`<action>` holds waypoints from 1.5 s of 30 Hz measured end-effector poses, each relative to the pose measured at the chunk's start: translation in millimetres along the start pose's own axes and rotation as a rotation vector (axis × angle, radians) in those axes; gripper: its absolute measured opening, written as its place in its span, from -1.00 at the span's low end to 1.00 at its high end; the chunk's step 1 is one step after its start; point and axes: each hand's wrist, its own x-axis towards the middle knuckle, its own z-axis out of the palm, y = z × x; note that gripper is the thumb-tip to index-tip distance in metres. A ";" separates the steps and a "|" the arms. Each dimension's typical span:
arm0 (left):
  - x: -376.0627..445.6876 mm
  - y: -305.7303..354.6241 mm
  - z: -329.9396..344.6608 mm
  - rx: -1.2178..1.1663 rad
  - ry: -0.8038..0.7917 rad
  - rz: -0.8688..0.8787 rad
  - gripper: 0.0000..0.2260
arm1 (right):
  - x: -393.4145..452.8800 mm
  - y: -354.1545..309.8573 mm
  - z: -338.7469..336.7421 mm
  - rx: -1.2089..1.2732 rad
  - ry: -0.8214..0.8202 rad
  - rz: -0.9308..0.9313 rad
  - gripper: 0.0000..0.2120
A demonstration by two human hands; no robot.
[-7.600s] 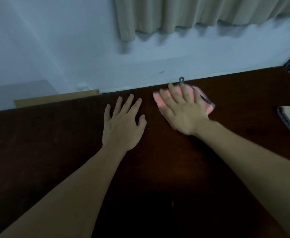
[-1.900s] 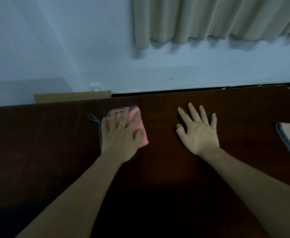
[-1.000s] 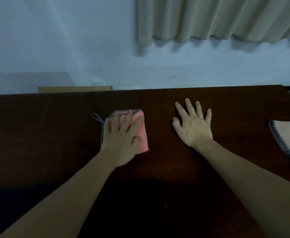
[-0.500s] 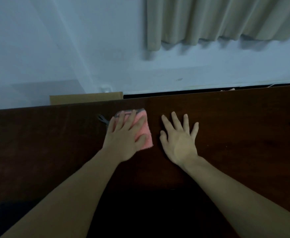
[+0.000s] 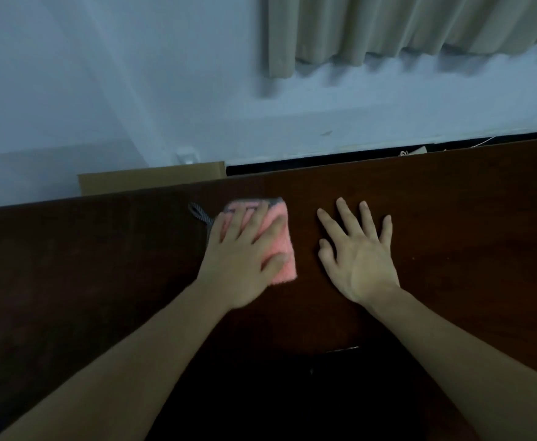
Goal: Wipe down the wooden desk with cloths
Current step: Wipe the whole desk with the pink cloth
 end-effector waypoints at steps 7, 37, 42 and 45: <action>-13.9 -25.0 1.0 0.032 -0.039 0.097 -0.34 | -3.8 -1.4 -1.8 -0.011 -0.015 0.024 -0.32; -10.8 -37.1 4.5 0.030 0.020 0.060 -0.35 | -1.6 -0.3 0.4 -0.014 0.004 0.037 -0.32; 31.6 -46.7 -2.0 0.019 0.080 -0.019 -0.38 | -2.0 1.7 1.0 -0.010 0.017 0.048 -0.32; 50.5 -47.7 -6.4 0.012 0.105 -0.083 -0.39 | -2.3 -0.9 1.0 -0.001 0.026 0.040 -0.31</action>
